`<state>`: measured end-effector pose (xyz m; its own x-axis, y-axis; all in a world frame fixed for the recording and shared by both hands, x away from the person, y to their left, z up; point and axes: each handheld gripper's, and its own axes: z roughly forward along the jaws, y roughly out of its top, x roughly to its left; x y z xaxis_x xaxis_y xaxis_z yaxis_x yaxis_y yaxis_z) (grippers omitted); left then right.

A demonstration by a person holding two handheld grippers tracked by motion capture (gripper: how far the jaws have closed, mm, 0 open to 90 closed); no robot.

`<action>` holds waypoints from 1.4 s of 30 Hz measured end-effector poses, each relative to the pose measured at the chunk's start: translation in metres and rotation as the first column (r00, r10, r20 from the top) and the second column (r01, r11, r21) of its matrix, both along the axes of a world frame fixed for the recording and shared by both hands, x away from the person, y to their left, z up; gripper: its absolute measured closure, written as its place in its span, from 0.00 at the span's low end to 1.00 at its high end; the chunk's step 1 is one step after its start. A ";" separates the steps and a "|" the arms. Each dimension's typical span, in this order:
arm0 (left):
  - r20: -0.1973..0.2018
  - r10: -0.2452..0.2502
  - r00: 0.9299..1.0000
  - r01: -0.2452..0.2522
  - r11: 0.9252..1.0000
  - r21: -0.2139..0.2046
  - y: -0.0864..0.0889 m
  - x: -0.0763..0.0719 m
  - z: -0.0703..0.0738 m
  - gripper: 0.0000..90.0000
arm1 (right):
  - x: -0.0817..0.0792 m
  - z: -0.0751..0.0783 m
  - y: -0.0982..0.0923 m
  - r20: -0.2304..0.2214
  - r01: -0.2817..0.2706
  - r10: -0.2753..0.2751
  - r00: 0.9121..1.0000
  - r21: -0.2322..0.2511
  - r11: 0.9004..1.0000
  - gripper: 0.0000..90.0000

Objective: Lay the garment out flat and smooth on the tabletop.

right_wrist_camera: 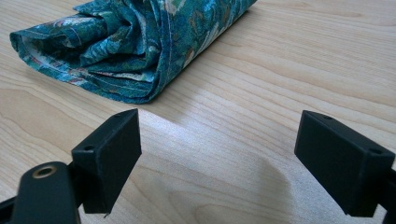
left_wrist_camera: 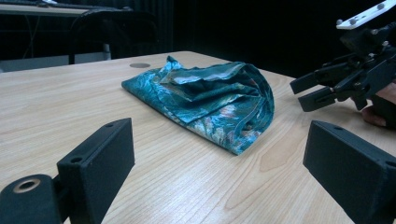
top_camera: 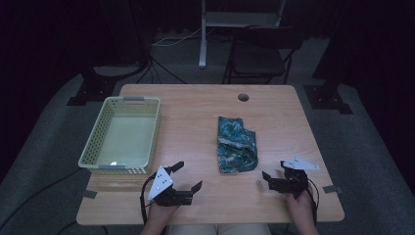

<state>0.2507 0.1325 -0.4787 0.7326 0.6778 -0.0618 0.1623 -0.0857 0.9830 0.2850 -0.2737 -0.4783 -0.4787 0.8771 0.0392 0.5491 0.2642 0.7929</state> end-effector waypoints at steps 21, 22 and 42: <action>0.017 -0.026 1.000 0.025 0.999 0.029 -0.005 -0.002 0.000 0.11 | 0.002 -0.001 0.001 -0.028 -0.010 0.010 1.000 -0.003 1.000 0.16; 0.018 -0.026 1.000 0.025 0.999 0.030 -0.005 -0.002 0.000 0.11 | 0.002 -0.001 0.001 -0.030 -0.011 0.011 0.999 -0.004 1.000 0.16; 0.022 -0.026 0.999 0.026 0.999 0.030 -0.005 -0.002 0.000 0.11 | 0.000 0.005 0.011 -0.055 -0.134 0.131 0.990 -0.062 0.989 0.16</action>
